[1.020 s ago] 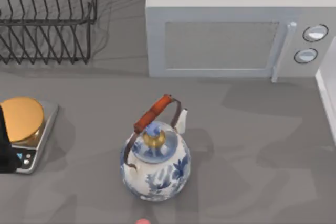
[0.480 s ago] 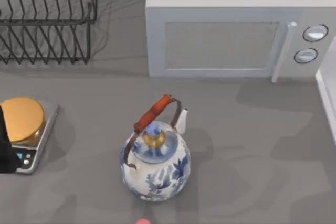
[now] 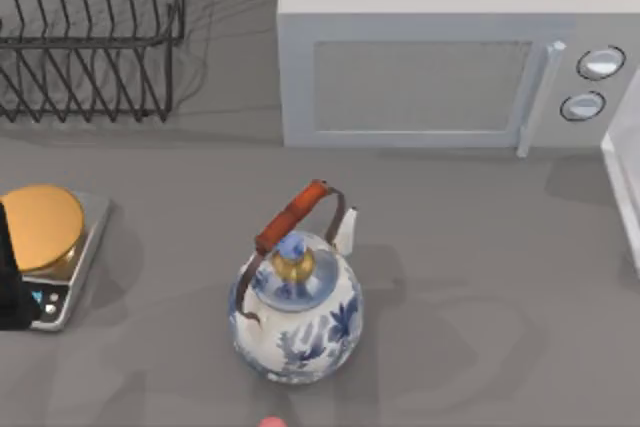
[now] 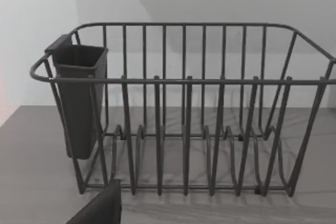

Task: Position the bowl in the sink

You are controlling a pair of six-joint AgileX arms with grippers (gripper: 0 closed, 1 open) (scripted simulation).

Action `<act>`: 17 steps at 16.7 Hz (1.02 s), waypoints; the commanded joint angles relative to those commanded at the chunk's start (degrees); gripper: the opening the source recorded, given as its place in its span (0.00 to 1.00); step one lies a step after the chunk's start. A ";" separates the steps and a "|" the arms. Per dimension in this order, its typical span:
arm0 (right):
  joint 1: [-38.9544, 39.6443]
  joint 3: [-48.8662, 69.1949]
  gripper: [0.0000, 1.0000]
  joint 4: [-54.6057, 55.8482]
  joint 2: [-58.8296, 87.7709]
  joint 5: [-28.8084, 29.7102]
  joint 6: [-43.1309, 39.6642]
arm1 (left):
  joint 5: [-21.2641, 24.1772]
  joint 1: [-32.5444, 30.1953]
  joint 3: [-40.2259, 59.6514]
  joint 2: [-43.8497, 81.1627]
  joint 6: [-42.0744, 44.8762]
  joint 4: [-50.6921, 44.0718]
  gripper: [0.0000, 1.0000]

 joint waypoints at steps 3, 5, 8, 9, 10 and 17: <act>0.13 -1.20 0.00 6.96 6.37 0.31 -0.03 | 0.00 0.00 0.00 0.00 0.00 0.00 1.00; 0.18 -1.50 0.00 8.57 7.86 0.40 -0.03 | 0.00 0.00 0.00 0.00 0.00 0.00 1.00; 0.18 -1.51 0.00 8.58 7.87 0.40 -0.03 | 0.00 0.00 0.00 0.00 0.00 0.00 1.00; 0.18 -1.51 0.00 8.58 7.87 0.40 -0.03 | 0.00 0.00 0.00 0.00 0.00 0.00 1.00; 0.18 -1.51 0.08 8.58 7.87 0.40 -0.03 | 0.00 0.00 0.00 0.00 0.00 0.00 1.00; 0.18 -1.51 0.60 8.58 7.87 0.40 -0.03 | 0.00 0.00 0.00 0.00 0.00 0.00 1.00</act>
